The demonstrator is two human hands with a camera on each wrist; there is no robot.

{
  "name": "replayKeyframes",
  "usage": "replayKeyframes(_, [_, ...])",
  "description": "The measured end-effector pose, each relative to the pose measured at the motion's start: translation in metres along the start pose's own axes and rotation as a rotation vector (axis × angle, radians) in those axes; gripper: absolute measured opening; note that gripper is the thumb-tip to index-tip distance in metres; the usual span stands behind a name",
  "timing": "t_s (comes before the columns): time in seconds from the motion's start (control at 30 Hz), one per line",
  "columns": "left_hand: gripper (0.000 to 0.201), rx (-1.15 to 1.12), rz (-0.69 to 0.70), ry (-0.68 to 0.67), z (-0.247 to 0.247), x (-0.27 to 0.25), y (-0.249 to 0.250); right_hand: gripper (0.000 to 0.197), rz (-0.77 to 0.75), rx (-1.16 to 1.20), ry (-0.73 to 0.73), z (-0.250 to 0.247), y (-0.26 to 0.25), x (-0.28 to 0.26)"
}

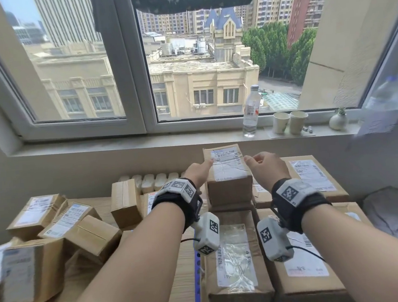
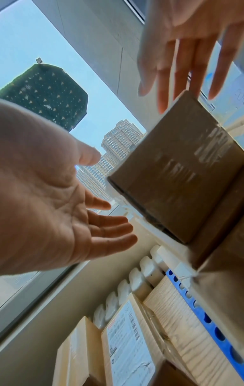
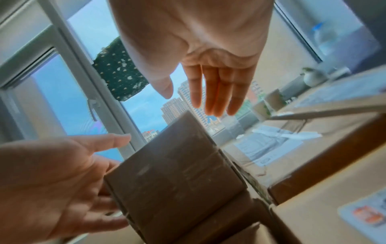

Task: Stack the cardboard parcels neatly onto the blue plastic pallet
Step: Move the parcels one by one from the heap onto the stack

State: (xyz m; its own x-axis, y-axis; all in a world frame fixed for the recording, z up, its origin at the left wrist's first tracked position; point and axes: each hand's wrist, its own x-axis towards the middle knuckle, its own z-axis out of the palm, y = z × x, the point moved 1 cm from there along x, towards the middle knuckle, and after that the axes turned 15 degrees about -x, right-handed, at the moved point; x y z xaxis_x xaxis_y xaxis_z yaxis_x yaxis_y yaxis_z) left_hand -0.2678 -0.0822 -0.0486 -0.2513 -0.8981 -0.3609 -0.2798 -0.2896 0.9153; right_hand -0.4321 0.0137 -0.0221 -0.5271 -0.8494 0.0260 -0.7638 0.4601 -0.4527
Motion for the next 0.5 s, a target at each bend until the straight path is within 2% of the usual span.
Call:
replayKeyframes(0.1, [0.071, 0.107, 0.099, 0.067, -0.006, -0.011, -0.002, 0.022, -0.092, -0.104, 0.093, -0.009, -0.009, -0.014])
replayKeyframes(0.2, [0.061, 0.231, 0.174, 0.123, -0.013, -0.026, -0.007, 0.022, -0.186, -0.198, 0.110, -0.009, -0.021, -0.028])
replayKeyframes(0.3, [0.056, 0.347, 0.229, 0.165, -0.024, -0.046, -0.014, 0.023, -0.259, -0.197, 0.103, -0.002, -0.031, -0.045])
replayKeyframes(0.5, [0.050, 0.488, 0.258, 0.232, -0.052, -0.087, -0.037, 0.021, -0.357, -0.170, 0.065, 0.018, -0.056, -0.072])
